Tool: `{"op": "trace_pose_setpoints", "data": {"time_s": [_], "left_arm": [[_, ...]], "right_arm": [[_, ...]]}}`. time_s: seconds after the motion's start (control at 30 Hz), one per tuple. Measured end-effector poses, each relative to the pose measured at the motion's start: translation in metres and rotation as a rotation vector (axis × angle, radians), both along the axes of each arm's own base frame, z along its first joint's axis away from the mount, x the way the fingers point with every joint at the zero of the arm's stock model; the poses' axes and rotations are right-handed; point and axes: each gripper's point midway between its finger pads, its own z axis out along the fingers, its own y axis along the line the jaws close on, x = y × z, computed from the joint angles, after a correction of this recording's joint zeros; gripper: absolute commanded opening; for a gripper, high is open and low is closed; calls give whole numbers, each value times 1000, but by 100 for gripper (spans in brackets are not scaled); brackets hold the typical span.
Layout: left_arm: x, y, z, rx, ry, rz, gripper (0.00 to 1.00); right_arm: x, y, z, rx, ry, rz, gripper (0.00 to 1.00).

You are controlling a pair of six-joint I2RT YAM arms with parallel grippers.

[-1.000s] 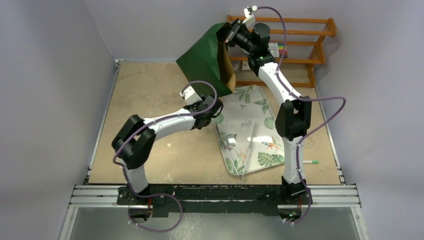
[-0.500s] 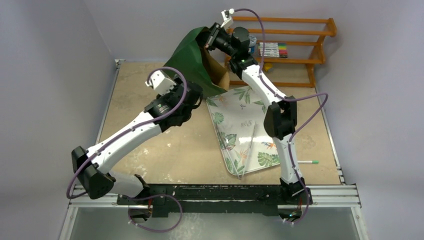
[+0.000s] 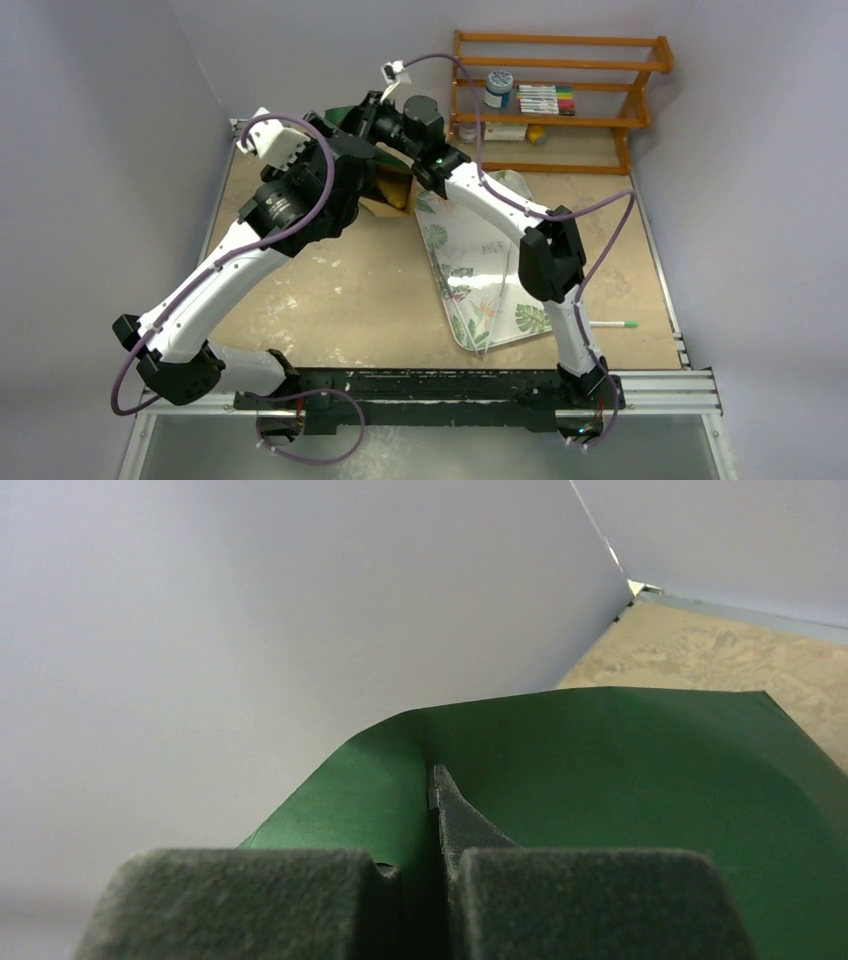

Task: Take the fake bread out of the paper bag
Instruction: Place the paper bag at the center of the board.

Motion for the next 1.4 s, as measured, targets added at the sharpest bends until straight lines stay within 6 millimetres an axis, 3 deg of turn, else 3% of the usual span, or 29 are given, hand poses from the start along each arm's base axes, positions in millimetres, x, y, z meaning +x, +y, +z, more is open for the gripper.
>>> {"op": "trace_pose_setpoints", "data": {"time_s": [0.1, 0.2, 0.5, 0.83, 1.0, 1.27, 1.4], "left_arm": [[-2, 4, 8, 20, -1, 2, 77], [-2, 4, 7, 49, 20, -4, 79], [-10, 8, -17, 99, 98, -21, 81], [-11, 11, -6, 191, 113, -56, 84], [-4, -1, -8, 271, 161, -125, 75], [-2, -12, -32, 396, 281, -217, 44], [-7, -8, -40, 433, 325, -229, 43]], "right_arm": [[-15, 0, -3, -41, -17, -27, 0], [-15, -10, -3, -67, -24, -67, 0], [-10, -32, -2, -118, -58, -127, 0], [-44, -39, -11, -186, -88, -94, 0], [-61, -30, -22, -211, -88, -59, 0], [-66, -28, -26, -234, -100, -50, 0], [-67, -29, -26, -245, -111, -50, 0]]}}
